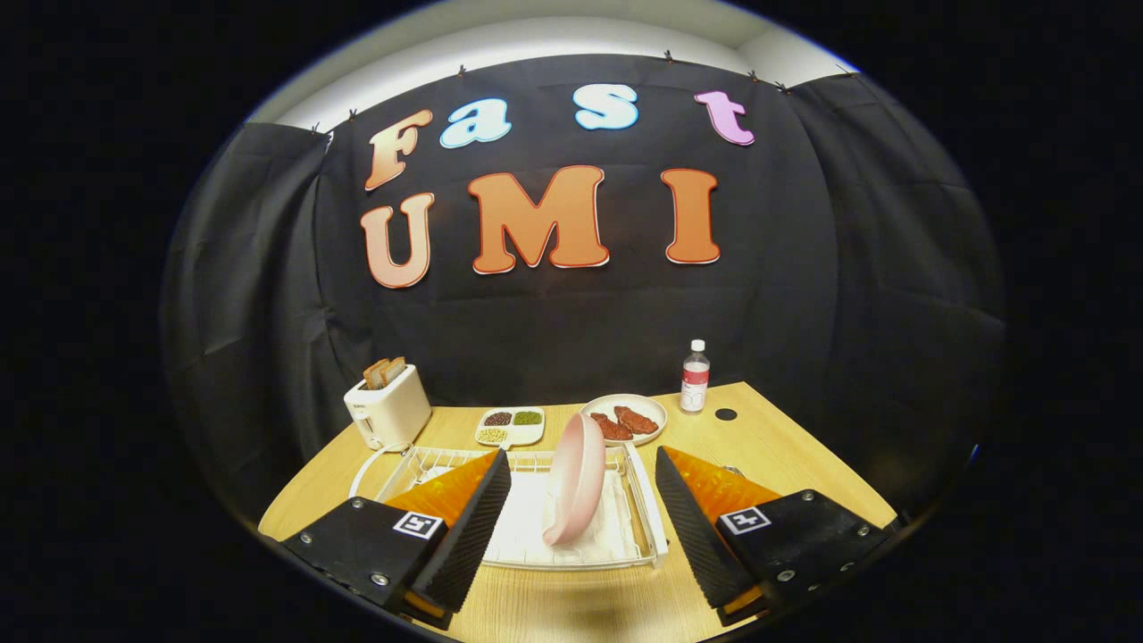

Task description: Take the plate from the dish rack, then take the spoon from the basket and place it into the plate.

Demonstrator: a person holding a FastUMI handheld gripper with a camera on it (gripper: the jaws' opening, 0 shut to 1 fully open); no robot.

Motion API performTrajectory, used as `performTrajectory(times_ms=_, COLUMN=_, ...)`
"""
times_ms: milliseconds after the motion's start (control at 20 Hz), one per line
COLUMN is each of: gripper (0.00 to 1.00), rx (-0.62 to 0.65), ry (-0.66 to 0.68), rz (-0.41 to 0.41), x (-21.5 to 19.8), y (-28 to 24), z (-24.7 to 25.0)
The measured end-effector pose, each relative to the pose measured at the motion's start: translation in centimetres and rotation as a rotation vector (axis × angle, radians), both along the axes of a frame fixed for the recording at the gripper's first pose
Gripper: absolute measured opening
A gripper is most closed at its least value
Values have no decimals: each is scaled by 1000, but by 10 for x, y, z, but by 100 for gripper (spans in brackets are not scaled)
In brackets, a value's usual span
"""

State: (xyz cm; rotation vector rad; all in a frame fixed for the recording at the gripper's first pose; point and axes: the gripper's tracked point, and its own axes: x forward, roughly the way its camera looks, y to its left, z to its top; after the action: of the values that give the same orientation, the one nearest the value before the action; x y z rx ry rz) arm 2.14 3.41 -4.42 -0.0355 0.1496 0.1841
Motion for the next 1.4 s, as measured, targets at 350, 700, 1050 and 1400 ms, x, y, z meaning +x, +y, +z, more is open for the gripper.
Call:
performTrajectory(times_ms=350, gripper=97, rx=-48, ry=43, rz=0, x=44, y=21, z=-16)
performTrajectory(times_ms=700, gripper=97, rx=-82, ry=137, rz=-34, x=82, y=28, z=-52)
performTrajectory(times_ms=1050, gripper=87, rx=-125, ry=218, rz=-70, x=103, y=33, z=-84)
performTrajectory(times_ms=1400, gripper=27, rx=-153, ry=238, rz=-211, x=116, y=8, z=-88)
